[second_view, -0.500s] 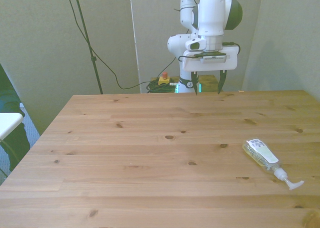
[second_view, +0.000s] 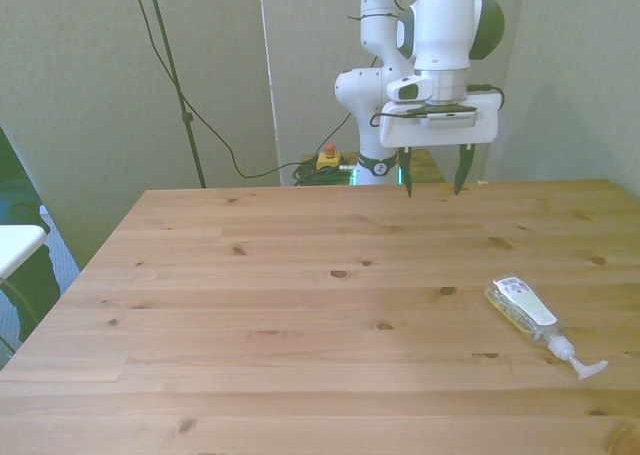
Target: Stand the sanitizer
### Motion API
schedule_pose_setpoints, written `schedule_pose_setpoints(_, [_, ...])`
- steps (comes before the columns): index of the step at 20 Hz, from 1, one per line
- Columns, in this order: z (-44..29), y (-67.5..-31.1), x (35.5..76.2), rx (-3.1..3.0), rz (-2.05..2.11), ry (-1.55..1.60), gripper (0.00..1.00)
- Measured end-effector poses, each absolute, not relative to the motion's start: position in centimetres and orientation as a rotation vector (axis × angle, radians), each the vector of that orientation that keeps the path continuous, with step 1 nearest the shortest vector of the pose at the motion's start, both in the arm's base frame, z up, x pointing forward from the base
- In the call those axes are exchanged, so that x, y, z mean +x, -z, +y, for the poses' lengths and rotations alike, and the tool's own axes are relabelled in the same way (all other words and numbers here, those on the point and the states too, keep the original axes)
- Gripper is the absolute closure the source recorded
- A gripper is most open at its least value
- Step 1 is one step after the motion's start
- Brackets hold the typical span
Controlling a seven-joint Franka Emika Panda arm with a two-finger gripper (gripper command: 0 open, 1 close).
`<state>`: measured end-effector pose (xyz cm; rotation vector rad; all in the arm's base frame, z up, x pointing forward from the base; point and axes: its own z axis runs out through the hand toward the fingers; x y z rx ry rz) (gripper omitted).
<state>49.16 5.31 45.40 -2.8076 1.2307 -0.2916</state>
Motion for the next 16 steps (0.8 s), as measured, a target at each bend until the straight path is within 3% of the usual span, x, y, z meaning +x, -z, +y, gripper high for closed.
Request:
schedule_pose_setpoints(7, [9.9, -46.0, 59.5, -2.754, 1.277, 0.4, 0.0])
schedule_pose_setpoints(16, [13.5, -43.2, 69.9, -2.761, 1.274, 0.376, 0.0])
